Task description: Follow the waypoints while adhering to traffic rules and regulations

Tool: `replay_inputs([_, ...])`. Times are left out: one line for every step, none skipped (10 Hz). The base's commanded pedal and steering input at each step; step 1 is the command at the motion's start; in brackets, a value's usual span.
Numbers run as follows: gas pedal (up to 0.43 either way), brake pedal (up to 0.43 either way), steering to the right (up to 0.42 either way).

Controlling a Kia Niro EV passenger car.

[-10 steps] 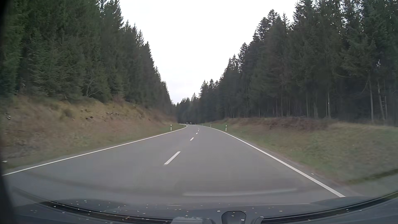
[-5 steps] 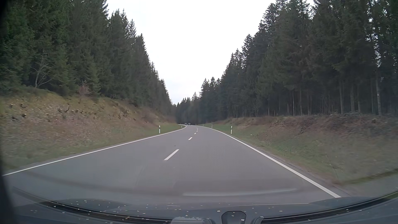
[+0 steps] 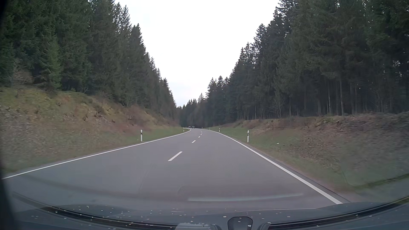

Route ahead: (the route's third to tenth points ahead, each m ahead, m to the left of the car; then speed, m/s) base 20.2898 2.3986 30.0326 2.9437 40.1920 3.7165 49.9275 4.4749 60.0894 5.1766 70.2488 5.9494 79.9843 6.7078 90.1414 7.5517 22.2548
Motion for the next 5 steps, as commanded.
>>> replay_inputs([0.299,0.000,-0.008])
replay_inputs([0.299,0.000,-0.009])
replay_inputs([0.311,0.000,-0.009])
replay_inputs([0.311,0.000,-0.010])
replay_inputs([0.311,0.000,-0.010])
